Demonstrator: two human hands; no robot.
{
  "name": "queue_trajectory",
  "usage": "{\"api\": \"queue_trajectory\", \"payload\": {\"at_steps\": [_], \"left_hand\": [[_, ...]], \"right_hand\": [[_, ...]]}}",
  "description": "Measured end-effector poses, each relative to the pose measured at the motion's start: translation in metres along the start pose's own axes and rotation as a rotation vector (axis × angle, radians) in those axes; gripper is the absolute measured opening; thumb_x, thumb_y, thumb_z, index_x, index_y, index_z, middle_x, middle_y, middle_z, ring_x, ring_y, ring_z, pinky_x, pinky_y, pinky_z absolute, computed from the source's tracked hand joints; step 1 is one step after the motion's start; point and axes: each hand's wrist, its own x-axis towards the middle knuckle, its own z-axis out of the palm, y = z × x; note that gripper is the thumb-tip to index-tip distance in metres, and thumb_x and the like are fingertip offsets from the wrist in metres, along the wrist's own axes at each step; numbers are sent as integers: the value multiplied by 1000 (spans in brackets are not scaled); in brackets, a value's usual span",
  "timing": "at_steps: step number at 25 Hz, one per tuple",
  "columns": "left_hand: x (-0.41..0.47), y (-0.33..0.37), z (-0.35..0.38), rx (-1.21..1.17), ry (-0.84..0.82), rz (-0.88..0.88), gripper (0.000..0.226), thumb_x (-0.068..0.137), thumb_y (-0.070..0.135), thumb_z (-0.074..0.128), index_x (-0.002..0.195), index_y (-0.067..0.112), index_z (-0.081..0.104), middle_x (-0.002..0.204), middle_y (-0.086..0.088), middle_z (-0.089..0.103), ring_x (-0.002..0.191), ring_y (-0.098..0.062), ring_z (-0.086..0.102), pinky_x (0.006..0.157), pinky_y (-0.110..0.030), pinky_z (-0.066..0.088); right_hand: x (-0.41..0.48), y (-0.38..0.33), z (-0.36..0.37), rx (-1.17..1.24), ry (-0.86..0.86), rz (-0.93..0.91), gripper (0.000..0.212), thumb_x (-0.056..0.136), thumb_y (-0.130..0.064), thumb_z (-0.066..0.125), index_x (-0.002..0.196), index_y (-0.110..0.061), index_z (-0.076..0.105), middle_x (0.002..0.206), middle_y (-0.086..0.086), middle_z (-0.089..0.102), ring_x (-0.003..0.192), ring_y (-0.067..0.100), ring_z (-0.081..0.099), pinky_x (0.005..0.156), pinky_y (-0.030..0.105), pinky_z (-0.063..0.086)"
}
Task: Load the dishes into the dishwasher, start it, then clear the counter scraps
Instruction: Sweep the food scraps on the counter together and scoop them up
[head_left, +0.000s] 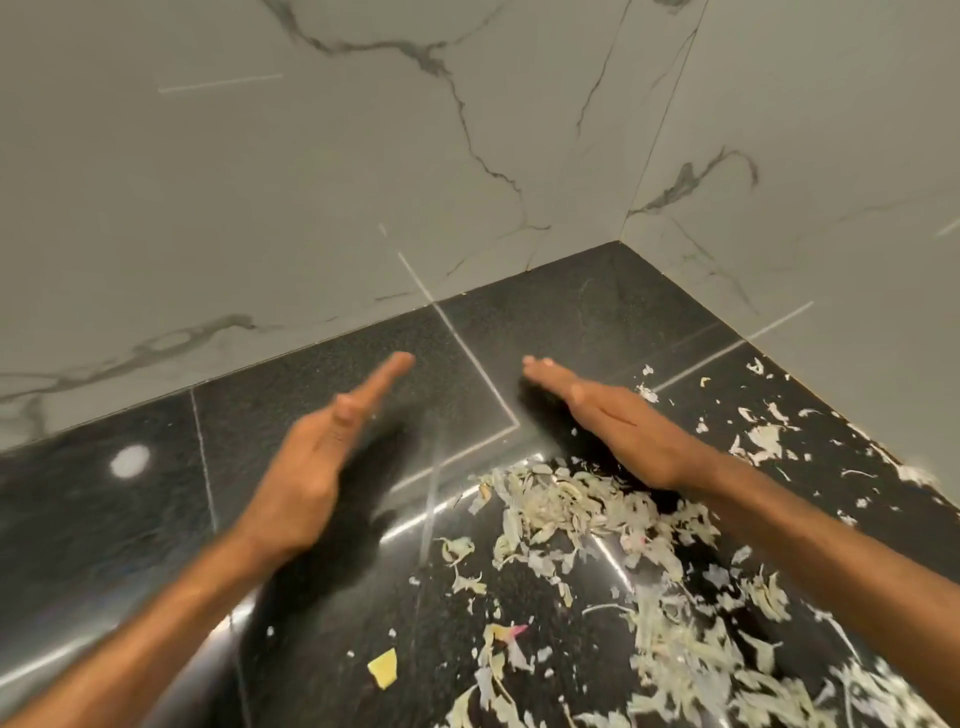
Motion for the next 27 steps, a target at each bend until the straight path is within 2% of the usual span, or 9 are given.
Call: {"api": "queue_trajectory", "payload": {"at_steps": [2,5,10,14,16,19,21,24,27], "left_hand": [[-14,-20,-32,38,166,-22,73,92,77,16,152,39,32,156,20,34,144,-4,33,121,-50,22],[-18,-36,-43,-97,287,-14,77,94,73,25,152,23,34,155,13,39,144,-5,33,121,-45,24],[-9,-34,-46,-104,236,-36,68,97,65,29,149,23,40,153,11,43,141,-1,36,121,-35,26],[-28,-22,-38,191,105,-36,59,100,57,24,149,30,40,151,11,44,137,6,37,118,-23,29],[-52,-6,-19,192,47,-17,64,98,63,21,150,30,39,152,13,42,139,4,36,119,-25,28],[-107,21,22,-283,4,-90,82,87,82,26,152,32,34,154,20,37,141,4,32,116,-22,24],[-141,27,26,-562,94,-148,90,83,86,30,152,29,33,155,20,35,143,2,31,117,-28,21],[-174,16,-1,-593,276,-192,92,85,84,25,153,22,31,155,17,37,143,1,30,121,-33,14],[-189,16,-10,-523,193,-218,88,89,78,25,153,19,32,156,14,36,143,3,29,122,-30,15]], "right_hand": [[37,-20,11,-239,21,39,64,101,-54,12,158,-25,14,165,-10,7,150,2,4,126,40,9],[96,-79,73,-442,-28,-8,71,102,-58,15,159,-16,10,166,-1,3,152,10,-1,125,42,0],[99,-147,180,-575,92,220,76,102,-57,9,156,-7,-11,163,10,-18,151,23,-17,124,45,-5],[28,-125,153,-663,181,557,74,100,-57,0,152,-7,-15,162,14,-18,150,28,-16,124,48,-4],[-12,-127,143,-663,187,669,74,100,-56,-3,155,-6,-7,164,14,-10,152,28,-11,124,48,-5],[-43,-166,181,-623,307,457,66,103,-46,2,158,-9,10,165,13,7,153,27,-2,124,48,-6],[-46,-195,226,-538,270,285,58,105,-40,6,159,-16,8,166,8,5,152,21,-10,121,46,-13],[-42,-208,274,-561,203,268,58,107,-39,12,158,-14,-2,165,4,-11,148,18,-22,119,45,-17],[-64,-192,265,-635,259,331,57,107,-40,9,155,-15,-8,163,2,-13,151,20,-15,119,45,-16]]}}
